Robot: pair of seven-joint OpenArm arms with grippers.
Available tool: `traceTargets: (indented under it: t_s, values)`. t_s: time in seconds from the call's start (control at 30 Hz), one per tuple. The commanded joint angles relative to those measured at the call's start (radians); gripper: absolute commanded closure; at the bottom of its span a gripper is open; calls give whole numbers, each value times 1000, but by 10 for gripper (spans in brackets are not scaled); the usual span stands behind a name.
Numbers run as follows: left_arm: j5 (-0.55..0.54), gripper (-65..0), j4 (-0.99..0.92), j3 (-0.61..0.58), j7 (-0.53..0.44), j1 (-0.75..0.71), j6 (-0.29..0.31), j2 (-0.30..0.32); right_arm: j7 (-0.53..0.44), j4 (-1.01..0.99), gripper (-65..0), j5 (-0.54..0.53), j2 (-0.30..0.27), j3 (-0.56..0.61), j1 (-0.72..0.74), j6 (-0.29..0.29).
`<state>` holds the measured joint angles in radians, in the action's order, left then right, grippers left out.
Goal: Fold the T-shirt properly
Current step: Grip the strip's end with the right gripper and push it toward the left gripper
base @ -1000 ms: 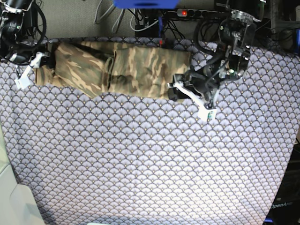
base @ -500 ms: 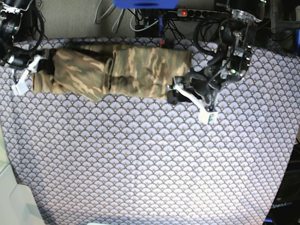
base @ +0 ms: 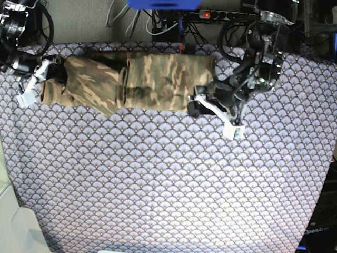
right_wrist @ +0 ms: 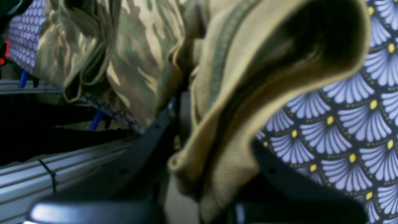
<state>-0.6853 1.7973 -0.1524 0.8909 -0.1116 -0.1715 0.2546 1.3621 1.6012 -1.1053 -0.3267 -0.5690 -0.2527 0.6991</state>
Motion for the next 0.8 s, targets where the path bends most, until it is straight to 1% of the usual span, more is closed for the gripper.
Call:
traceTargets:
  t_s: [0.0, 0.1, 0.2, 0.27, 0.37, 0.43, 0.5, 0.67, 0.77]
  values:
    - [-11, -302, 23, 4, -14, 10, 5, 22, -11, 18, 0, -40, -9, -7, 6, -1]
    - [-12, -302, 23, 6, -14, 8, 5, 44, 7, 20, 0, -40, 4, -7, 13, -1]
    - [-12, -302, 39, 6, -14, 0, 3, 70, 29, 20, 0, -40, 4, -13, 16, -1]
    - [-12, -302, 32, 27, -17, -23, 3, 81, 34, 20, 0, -42, 4, -13, 25, -1]
    - [-3, -302, -14, 58, -14, -26, 5, 58, 34, 21, 0, -48, 4, -13, 37, -1]
    - [-3, -302, -47, 60, -14, -26, 3, 51, 34, 23, 0, -75, 4, -13, 37, -1]
    - [-7, -302, -63, 60, -14, -26, 3, 51, 34, 54, 0, -81, 5, -13, 43, -1]
    - [-11, -302, -87, 50, -13, -24, 3, 44, 34, 162, 0, -81, 39, -13, 51, -1]
    - [-11, -302, -87, 50, -13, -24, 7, 41, 34, 187, 0, -81, 64, -13, 52, -1]
